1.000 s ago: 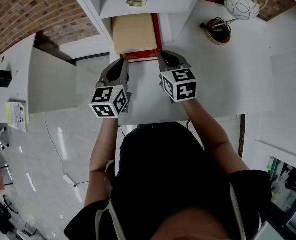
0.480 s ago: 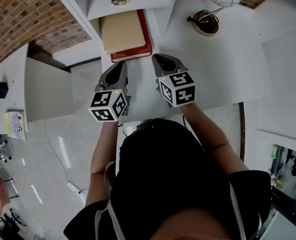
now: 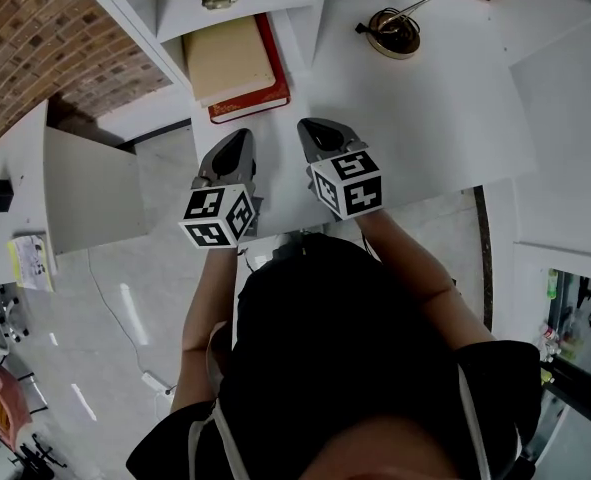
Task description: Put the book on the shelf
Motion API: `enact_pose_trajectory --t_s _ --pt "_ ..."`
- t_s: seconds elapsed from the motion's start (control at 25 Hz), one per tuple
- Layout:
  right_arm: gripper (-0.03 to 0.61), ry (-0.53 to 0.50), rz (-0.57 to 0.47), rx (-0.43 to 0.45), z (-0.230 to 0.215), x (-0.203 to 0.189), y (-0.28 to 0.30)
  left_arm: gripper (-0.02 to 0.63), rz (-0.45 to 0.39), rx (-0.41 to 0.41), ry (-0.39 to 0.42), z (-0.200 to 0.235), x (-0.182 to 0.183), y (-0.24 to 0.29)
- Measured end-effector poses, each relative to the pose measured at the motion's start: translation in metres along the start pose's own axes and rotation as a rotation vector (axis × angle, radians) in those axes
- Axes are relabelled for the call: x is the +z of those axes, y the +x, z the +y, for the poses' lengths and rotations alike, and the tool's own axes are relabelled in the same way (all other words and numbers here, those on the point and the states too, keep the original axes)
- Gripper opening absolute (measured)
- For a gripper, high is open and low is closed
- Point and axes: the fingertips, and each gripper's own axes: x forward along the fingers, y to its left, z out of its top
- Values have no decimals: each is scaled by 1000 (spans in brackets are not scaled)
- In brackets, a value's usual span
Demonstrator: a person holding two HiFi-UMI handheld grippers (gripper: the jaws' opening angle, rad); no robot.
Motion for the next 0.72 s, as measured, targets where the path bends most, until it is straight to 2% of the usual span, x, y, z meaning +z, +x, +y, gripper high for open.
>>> enact_pose_trajectory --t_s 0.72 --pt "-5 38 57 46 19 -32 -14 8 75 -11 -21 -16 -39 -12"
